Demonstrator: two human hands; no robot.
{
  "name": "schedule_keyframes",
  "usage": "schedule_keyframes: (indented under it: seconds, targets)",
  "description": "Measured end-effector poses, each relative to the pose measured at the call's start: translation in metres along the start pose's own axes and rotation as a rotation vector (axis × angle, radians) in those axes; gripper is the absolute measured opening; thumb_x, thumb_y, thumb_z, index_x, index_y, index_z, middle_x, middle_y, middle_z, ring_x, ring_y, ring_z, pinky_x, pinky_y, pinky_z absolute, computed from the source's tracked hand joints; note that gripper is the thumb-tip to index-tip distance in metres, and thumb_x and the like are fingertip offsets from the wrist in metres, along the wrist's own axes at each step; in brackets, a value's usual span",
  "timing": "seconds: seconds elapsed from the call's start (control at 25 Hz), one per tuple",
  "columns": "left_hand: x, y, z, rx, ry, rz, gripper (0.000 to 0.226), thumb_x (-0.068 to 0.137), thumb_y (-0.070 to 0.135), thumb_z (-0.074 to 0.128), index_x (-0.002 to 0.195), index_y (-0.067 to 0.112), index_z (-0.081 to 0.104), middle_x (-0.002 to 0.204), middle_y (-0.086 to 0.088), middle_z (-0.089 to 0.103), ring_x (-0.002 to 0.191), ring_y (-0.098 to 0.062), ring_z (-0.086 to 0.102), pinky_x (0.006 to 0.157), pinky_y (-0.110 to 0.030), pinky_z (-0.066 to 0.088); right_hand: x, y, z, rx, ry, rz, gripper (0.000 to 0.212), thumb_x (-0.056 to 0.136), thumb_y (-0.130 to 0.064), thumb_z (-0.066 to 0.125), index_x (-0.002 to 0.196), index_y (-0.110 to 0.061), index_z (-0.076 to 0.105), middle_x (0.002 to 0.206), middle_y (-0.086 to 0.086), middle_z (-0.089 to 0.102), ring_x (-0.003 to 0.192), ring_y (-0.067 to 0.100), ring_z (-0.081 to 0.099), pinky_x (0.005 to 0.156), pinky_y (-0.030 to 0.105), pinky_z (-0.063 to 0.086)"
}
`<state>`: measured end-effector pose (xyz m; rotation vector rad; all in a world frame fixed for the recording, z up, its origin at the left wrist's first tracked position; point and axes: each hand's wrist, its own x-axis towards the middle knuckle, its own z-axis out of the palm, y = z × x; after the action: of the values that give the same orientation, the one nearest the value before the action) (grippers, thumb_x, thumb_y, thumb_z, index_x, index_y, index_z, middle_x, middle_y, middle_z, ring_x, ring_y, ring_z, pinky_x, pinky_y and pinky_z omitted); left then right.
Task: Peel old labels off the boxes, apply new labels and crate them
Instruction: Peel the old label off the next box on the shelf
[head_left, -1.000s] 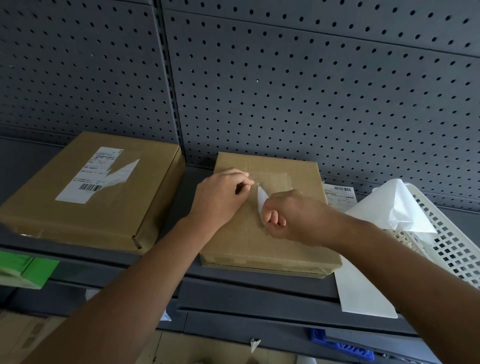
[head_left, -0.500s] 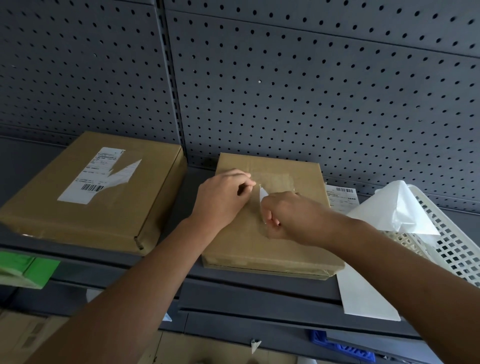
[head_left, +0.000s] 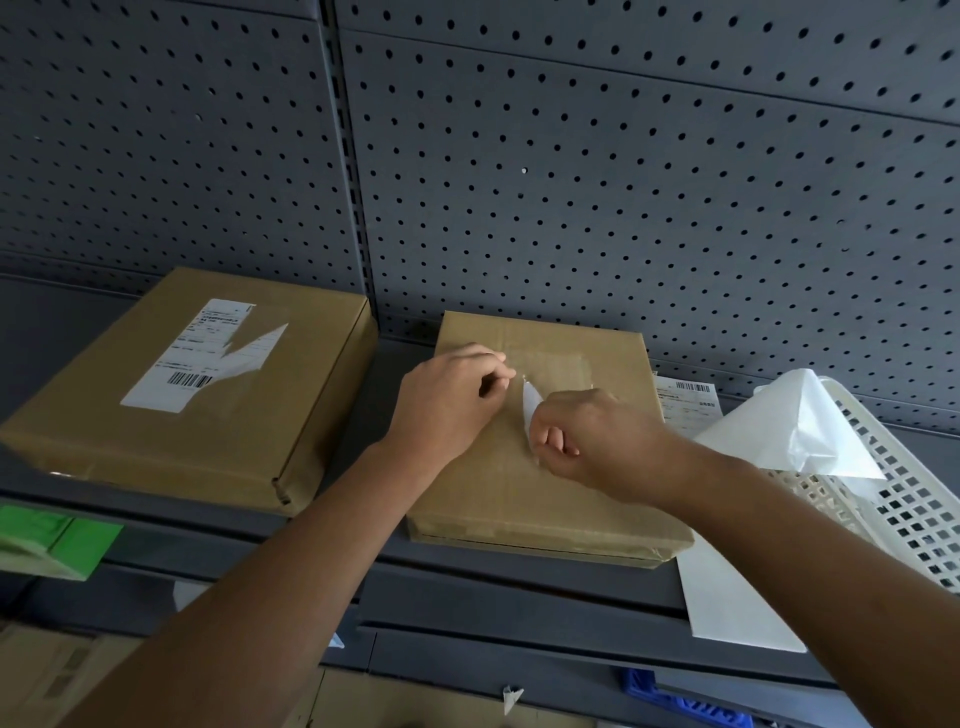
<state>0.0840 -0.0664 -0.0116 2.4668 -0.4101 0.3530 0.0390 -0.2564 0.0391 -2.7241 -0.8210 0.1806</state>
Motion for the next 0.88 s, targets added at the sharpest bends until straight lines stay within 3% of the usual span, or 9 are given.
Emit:
schedule_keyframes:
  seconds: [0.12,0.28,0.4,0.48,0.6,0.76,0.88]
  targets:
    - [0.000,0.000,-0.001,-0.002,0.005,-0.001,0.016,0.094,0.027,0.064,0.102,0.029,0.077,0.119,0.019,0.069,0.103,0.000,0.064,0.078,-0.022,0.051,0.004,-0.001,0.001,-0.048,-0.024,-0.009,0.003,0.090,-0.022,0.062,0.089,-0.020,0.062,0.081,-0.013,0.055,0.074,0.010,0.056,0.072,0.027,0.048]
    - [0.000,0.001,-0.001,-0.004,0.002,0.005,0.016,0.095,0.027,0.064,0.102,0.029,0.077,0.119,0.018,0.069,0.102,0.000,0.064,0.078,-0.019,0.048,0.009,0.003,-0.005,0.019,0.024,0.005,0.007,0.087,-0.011,0.064,0.082,-0.015,0.060,0.072,-0.018,0.047,0.068,0.008,0.052,0.067,0.021,0.041]
    - [0.000,0.000,-0.002,-0.003,0.015,0.012,0.015,0.094,0.027,0.064,0.101,0.027,0.077,0.118,0.018,0.070,0.101,0.000,0.065,0.079,-0.018,0.050,0.014,0.009,-0.007,0.043,0.107,0.011,0.005,0.087,-0.006,0.062,0.082,-0.008,0.061,0.070,-0.014,0.047,0.065,0.011,0.049,0.065,0.025,0.043]
    - [-0.001,-0.001,-0.001,-0.011,0.018,0.014,0.014,0.094,0.027,0.066,0.101,0.027,0.077,0.117,0.018,0.070,0.102,0.000,0.065,0.081,-0.017,0.048,0.017,0.012,-0.007,0.049,0.144,0.027,0.004,0.087,-0.005,0.061,0.083,-0.005,0.062,0.069,-0.015,0.045,0.062,0.005,0.045,0.063,0.018,0.038]
    - [-0.001,-0.001,-0.001,-0.022,0.022,0.011,0.013,0.093,0.027,0.067,0.101,0.027,0.077,0.117,0.018,0.070,0.102,0.001,0.064,0.080,-0.017,0.048,0.017,0.015,-0.006,0.083,0.147,0.038,0.005,0.090,-0.008,0.060,0.086,-0.009,0.063,0.072,-0.015,0.050,0.063,-0.001,0.047,0.063,0.010,0.037]
    - [-0.001,0.000,-0.001,-0.024,0.020,0.005,0.014,0.093,0.028,0.066,0.101,0.027,0.078,0.117,0.019,0.069,0.102,0.001,0.064,0.079,-0.016,0.048,0.005,0.021,-0.007,0.192,0.115,0.103,0.011,0.095,-0.023,0.058,0.105,-0.022,0.064,0.092,-0.009,0.062,0.078,0.000,0.056,0.068,0.013,0.042]
    - [-0.001,0.001,-0.001,-0.010,0.020,0.006,0.013,0.093,0.027,0.067,0.101,0.026,0.078,0.117,0.018,0.070,0.101,0.001,0.065,0.075,-0.015,0.047,-0.003,0.021,-0.005,0.189,0.080,0.099,0.019,0.090,-0.032,0.068,0.106,-0.023,0.064,0.095,-0.015,0.057,0.080,-0.005,0.054,0.070,0.007,0.040]
